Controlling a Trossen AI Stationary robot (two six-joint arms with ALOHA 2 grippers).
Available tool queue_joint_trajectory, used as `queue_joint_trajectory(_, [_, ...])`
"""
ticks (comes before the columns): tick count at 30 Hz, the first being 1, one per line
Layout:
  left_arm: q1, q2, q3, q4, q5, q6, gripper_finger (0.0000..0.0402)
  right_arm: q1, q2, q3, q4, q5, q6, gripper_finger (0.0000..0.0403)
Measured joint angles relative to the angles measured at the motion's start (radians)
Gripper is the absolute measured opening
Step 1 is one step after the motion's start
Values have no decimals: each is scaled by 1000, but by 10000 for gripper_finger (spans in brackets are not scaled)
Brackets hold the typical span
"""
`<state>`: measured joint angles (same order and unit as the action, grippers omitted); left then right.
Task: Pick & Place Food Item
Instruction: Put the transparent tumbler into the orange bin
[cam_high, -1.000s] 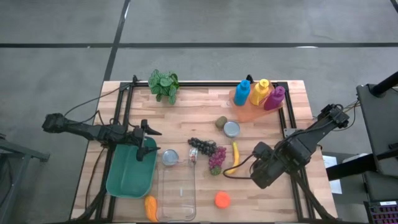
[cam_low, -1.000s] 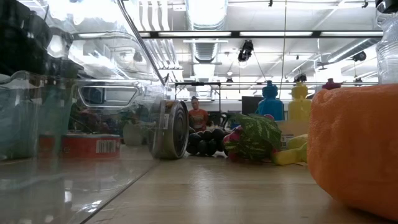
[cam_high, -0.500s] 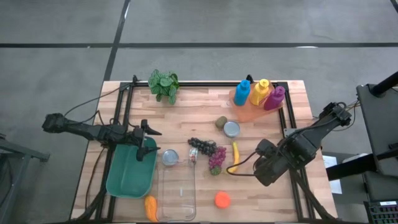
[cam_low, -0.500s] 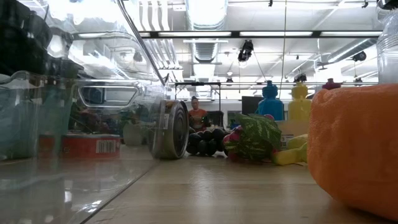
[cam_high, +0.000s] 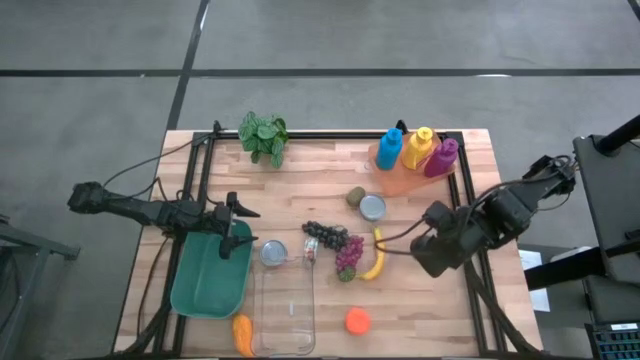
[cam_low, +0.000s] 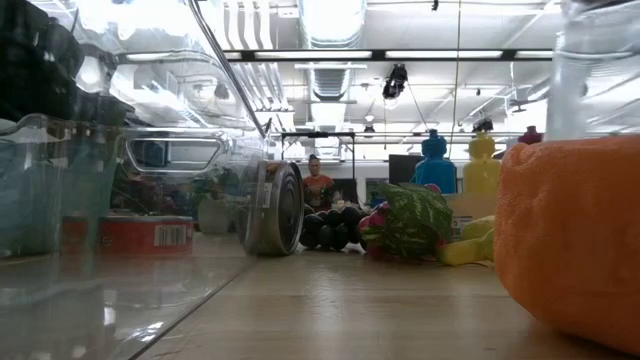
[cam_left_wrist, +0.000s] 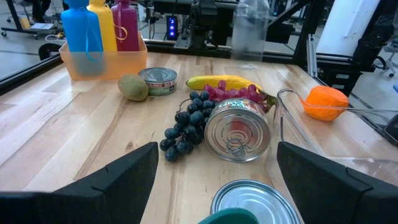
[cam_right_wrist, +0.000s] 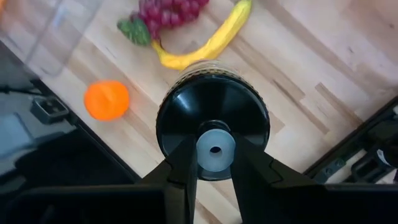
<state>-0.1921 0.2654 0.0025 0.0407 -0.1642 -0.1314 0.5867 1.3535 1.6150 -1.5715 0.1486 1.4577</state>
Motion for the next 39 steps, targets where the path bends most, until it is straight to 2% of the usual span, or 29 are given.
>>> queue_joint_trajectory(5, [0, 0, 0, 0, 0, 0, 336, -50, -39, 0, 0, 38, -2, 66])
queue_joint_trajectory(15, [0, 0, 0, 0, 0, 0, 336, -198, -120, 0, 0, 45, 0, 66])
queue_joint_trajectory(22, [0, 0, 0, 0, 0, 0, 336, -280, -206, 1, 0, 234, 1, 66])
queue_joint_trajectory(25, [0, 0, 0, 0, 0, 0, 336, -314, -238, 1, 0, 275, 1, 66])
queue_joint_trajectory(39, [0, 0, 0, 0, 0, 0, 336, -501, -308, 1, 0, 274, -63, 66])
